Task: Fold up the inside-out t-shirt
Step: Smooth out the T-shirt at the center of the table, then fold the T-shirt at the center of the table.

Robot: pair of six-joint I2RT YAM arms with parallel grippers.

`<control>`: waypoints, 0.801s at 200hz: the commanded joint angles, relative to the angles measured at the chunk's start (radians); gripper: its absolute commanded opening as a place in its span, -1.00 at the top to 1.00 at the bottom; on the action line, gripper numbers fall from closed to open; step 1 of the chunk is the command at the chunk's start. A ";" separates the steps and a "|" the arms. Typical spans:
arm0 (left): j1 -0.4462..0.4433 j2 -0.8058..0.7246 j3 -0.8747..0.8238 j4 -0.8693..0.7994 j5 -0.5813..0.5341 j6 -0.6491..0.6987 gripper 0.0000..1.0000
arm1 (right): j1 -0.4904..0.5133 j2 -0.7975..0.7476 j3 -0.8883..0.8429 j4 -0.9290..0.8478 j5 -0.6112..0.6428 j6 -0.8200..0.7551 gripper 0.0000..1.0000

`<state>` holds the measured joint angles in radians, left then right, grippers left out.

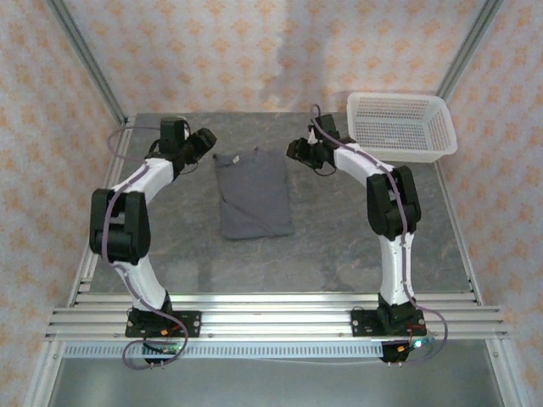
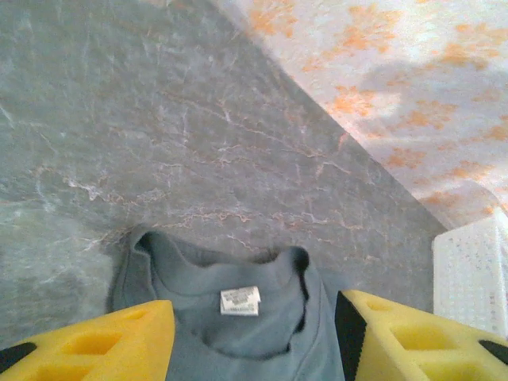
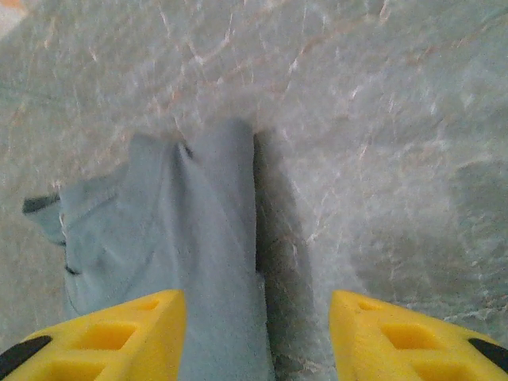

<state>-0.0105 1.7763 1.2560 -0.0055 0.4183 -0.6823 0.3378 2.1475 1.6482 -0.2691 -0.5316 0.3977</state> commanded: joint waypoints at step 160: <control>-0.109 0.329 -0.021 0.169 0.140 -0.120 -0.04 | 0.096 0.337 0.343 -0.066 -0.164 -0.022 0.09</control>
<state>-0.0666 2.0136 1.1988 0.0566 0.4995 -0.7143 0.4137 2.4481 1.9682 -0.3286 -0.6590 0.3504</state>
